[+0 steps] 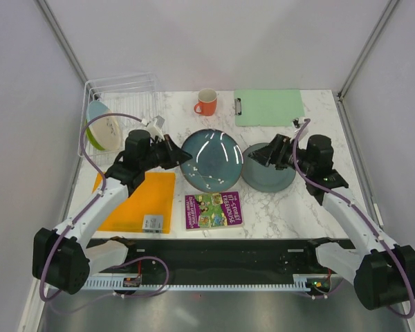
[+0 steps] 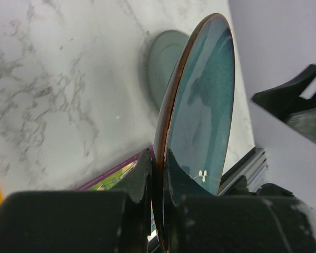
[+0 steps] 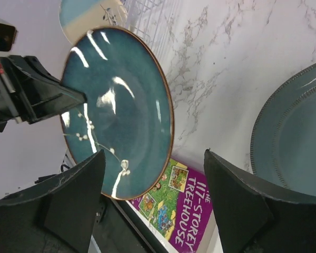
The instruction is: Unload the plates from the dish rack
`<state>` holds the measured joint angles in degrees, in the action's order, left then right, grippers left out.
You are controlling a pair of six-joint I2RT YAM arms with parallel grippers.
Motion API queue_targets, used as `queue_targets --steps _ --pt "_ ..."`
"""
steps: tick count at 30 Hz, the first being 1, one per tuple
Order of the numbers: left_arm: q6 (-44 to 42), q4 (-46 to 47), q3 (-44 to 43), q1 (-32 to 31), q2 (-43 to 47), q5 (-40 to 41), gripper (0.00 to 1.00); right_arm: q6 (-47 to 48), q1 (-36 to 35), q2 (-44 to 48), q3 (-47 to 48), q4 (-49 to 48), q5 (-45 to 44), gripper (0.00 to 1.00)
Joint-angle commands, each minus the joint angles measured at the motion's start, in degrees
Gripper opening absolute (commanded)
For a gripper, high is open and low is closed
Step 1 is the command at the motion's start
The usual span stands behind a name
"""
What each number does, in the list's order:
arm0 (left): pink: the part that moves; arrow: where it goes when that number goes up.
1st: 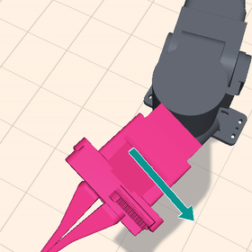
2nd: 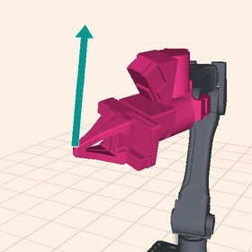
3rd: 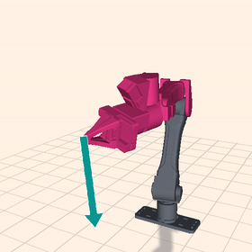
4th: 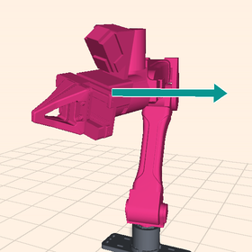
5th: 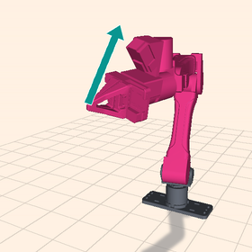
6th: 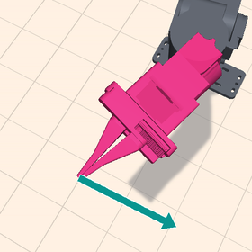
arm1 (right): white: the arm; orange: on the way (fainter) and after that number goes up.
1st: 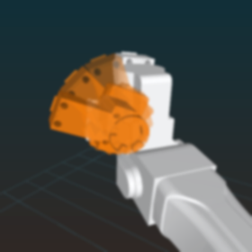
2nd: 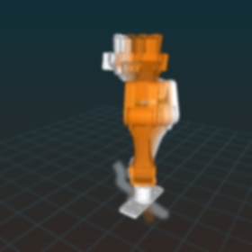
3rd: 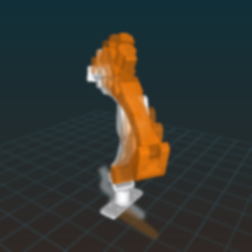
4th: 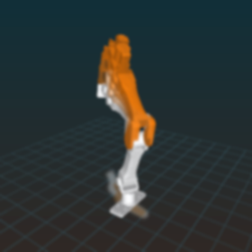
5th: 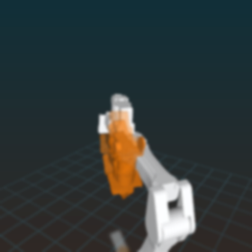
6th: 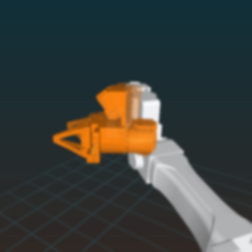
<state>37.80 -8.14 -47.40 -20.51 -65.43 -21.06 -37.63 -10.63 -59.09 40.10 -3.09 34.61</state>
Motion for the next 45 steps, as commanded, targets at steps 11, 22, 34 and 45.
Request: queue_targets --steps 11,22,34,45 --pt "13.1 27.1 3.3 -1.7 2.8 -8.3 0.02 -8.2 -6.3 -8.3 -3.0 -17.9 1.0 0.83" --pt "15.4 32.2 5.7 -1.9 1.4 -9.4 0.02 -12.6 -8.9 -13.5 -4.1 -25.7 4.8 0.18" --pt "-0.8 11.7 4.7 -1.9 6.6 6.5 0.77 2.0 -5.8 -2.3 4.0 5.6 -19.3 0.00" --pt "-12.1 -4.3 5.7 -1.9 25.9 25.2 1.00 3.1 8.2 -8.5 4.6 6.5 -18.2 0.00"
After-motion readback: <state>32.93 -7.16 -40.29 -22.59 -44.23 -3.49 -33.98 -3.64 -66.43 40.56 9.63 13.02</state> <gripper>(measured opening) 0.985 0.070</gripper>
